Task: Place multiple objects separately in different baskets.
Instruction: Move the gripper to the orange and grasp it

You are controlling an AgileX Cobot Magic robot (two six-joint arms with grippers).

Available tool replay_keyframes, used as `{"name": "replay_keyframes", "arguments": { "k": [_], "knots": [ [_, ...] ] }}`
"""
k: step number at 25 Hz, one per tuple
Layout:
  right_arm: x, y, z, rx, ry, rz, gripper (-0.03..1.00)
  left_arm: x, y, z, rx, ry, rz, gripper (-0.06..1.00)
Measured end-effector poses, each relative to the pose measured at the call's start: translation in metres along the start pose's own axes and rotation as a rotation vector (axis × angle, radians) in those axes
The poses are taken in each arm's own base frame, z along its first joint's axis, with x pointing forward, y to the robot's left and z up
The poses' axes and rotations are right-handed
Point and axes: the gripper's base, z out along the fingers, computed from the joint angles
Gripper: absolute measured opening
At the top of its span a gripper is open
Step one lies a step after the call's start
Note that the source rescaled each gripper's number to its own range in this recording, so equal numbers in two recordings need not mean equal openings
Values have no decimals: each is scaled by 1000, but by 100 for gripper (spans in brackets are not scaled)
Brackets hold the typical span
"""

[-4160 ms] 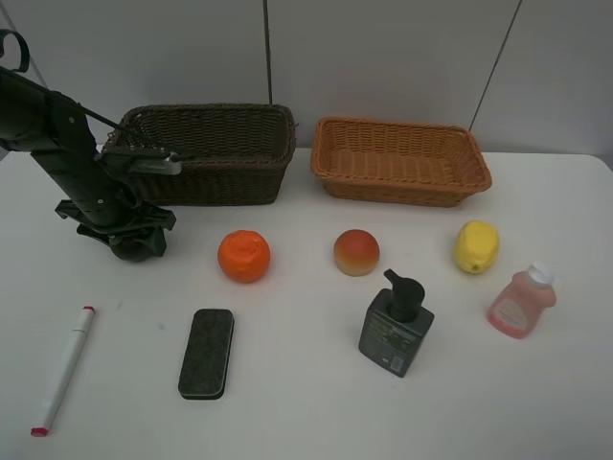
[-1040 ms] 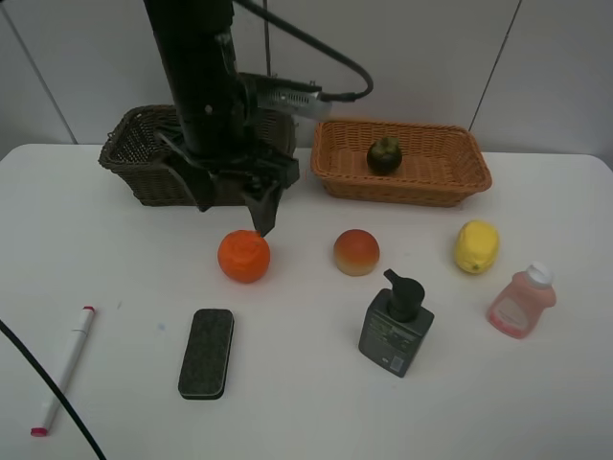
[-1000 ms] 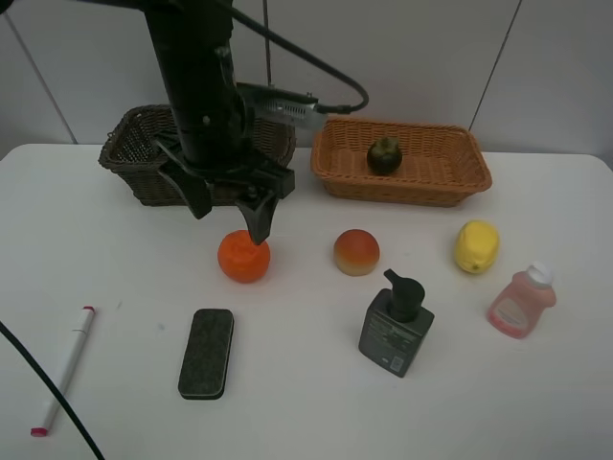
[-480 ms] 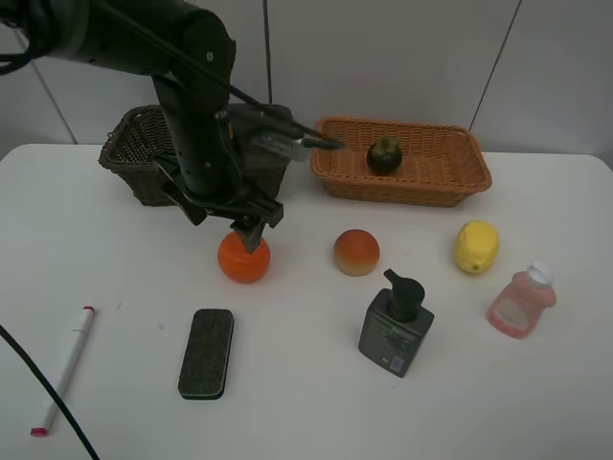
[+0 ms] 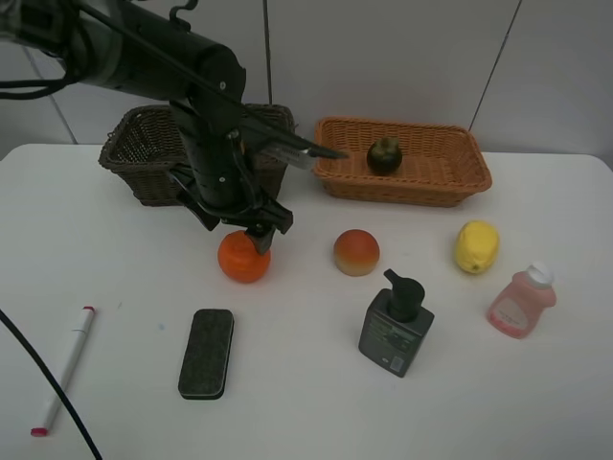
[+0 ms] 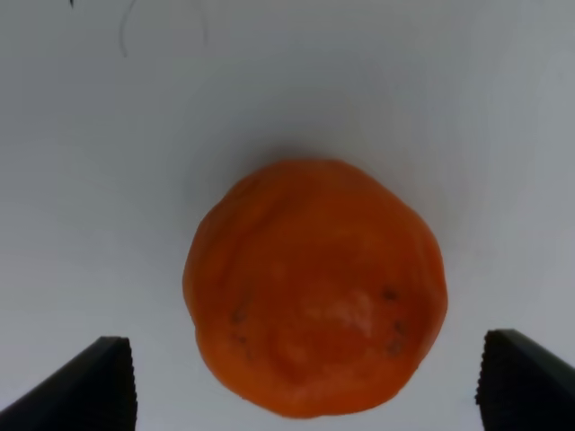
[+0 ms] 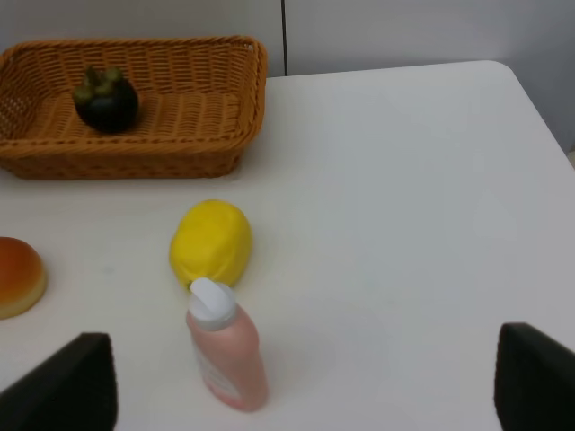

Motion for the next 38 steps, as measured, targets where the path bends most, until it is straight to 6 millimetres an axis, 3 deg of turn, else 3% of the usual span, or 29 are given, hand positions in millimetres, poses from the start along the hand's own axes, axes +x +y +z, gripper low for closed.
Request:
{"name": "replay_keyframes", "arguments": {
  "k": [14, 21, 34, 38],
  "knots": [
    [0, 0, 0, 0, 0, 0, 100, -2, -2, 29, 7, -14, -17, 100],
    [0, 0, 0, 0, 0, 0, 100, 3, -4, 55, 11, 44, -28, 100],
    [0, 0, 0, 0, 0, 0, 100, 6, -5, 65, 17, 77, -46, 100],
    [0, 0, 0, 0, 0, 0, 100, 7, -5, 66, 18, 88, -77, 91]
  ]
}}
